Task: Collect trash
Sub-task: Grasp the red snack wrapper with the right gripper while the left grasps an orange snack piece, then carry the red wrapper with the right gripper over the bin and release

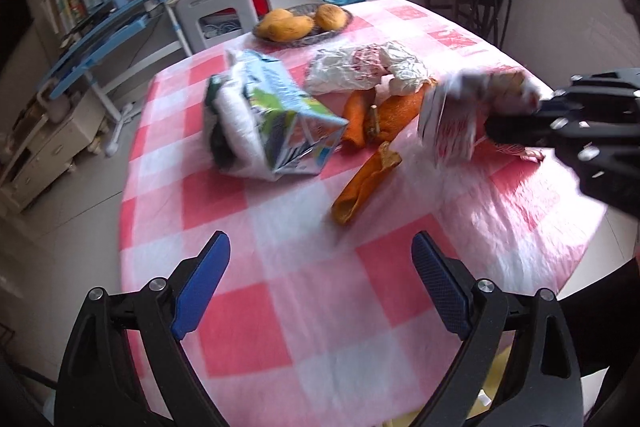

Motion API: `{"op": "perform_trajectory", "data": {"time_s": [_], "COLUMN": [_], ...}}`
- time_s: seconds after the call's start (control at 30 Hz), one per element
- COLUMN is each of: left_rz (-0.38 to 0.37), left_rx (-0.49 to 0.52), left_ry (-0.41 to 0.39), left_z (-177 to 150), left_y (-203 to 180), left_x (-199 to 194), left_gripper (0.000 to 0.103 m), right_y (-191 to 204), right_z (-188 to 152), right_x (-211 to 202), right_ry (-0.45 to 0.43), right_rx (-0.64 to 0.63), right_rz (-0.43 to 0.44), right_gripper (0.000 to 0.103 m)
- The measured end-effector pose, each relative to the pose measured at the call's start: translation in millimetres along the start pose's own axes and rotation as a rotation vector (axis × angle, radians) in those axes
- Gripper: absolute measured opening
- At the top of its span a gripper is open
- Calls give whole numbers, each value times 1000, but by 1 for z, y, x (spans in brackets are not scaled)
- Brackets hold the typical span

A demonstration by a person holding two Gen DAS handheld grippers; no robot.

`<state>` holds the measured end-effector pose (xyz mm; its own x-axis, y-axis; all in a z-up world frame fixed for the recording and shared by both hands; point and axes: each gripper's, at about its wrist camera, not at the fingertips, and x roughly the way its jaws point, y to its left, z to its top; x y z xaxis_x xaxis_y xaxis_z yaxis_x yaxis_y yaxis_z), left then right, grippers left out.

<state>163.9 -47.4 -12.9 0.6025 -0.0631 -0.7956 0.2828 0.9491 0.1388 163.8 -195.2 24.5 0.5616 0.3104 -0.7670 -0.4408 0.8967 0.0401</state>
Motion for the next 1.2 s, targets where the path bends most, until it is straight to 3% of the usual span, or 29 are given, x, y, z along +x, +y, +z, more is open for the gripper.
{"op": "perform_trajectory", "data": {"time_s": [0.27,0.37,0.43,0.5,0.93,1.2], "left_rz": [-30,-67,-112,-125,-281,-276], "left_rx": [5,-21,-29,-31,-255,-320], "left_ry": [23,22,21,26,-25,-26], "left_z": [17,21,22,22,-13,-48], "left_y": [-12,-13,-15,-17,9,15], "left_x": [34,38,38,37,-18,-42], "left_gripper": [71,56,30,17,15,15], "right_y": [-31,-36,-38,-39,-41,-25], "right_z": [1,0,0,-1,-14,-45], "right_x": [-27,-29,-28,-26,-51,-70], "right_ry": [-97,-108,-110,-108,-198,-244], "right_rx": [205,254,278,301,357,412], "right_rz": [100,137,156,178,284,372], "right_gripper": [7,7,7,7,6,6]}}
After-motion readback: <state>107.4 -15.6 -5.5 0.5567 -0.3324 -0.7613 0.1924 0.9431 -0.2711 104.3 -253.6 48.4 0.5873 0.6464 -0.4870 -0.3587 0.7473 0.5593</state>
